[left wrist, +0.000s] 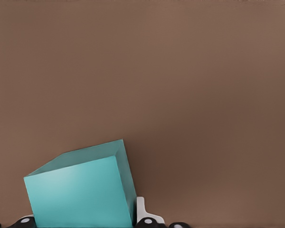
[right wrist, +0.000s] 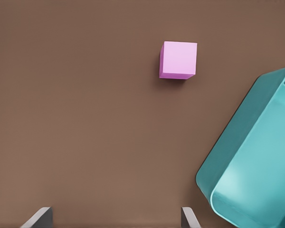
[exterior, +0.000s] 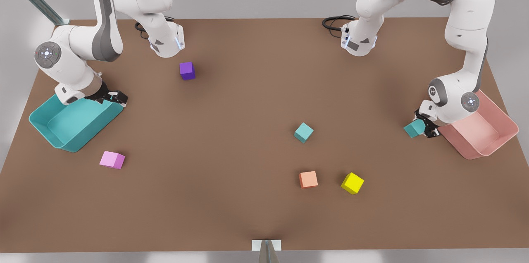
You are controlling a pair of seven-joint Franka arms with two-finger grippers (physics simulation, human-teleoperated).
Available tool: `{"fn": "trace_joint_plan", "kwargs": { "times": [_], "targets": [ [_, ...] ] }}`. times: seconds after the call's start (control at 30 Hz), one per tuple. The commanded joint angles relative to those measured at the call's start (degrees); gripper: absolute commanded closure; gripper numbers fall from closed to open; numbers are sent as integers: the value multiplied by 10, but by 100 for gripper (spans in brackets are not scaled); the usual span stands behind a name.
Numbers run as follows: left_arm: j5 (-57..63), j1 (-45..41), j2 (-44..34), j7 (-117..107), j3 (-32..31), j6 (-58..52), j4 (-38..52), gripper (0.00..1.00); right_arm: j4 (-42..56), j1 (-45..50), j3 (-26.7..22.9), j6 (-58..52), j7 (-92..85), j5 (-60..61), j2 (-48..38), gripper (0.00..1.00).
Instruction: Stack the two blue cubes on top of each other
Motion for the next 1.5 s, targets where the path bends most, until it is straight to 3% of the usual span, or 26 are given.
{"fn": "trace_joint_plan", "kwargs": {
  "times": [0.0, 0.1, 0.3, 0.53, 0.67, 0.8, 1.03, 1.47],
  "targets": [
    [-1, -1, -13, -20, -2, -29, 0, 41, 0, 0, 0, 0, -9, 0, -1, 0],
    [0, -1, -46, -74, -32, -88, 11, 41, 0, 0, 0, 1, -9, 0, 0, 0],
    [-1, -1, -53, -314, -167, -185, 74, 41, 1, 2, 0, 1, -9, 1, 0, 0],
    [5, -25, -53, -784, -383, -212, 88, 41, 0, 2, 0, 1, -8, 1, 0, 0],
    [8, -152, -67, -1011, -383, -190, 86, 41, 1, 0, 0, 2, -6, 1, 8, 0],
    [66, -215, -42, -1158, -381, -152, 84, 41, 1, 0, 0, 1, -6, 1, 7, 0],
    [207, -246, 55, -1281, -375, -107, 115, 41, 1, 0, 0, 1, -6, 1, 8, 0],
    [268, -243, 53, -1297, -357, -115, 124, 41, 1, 1, 1, 0, -6, 1, 7, 0]
  ]
}}
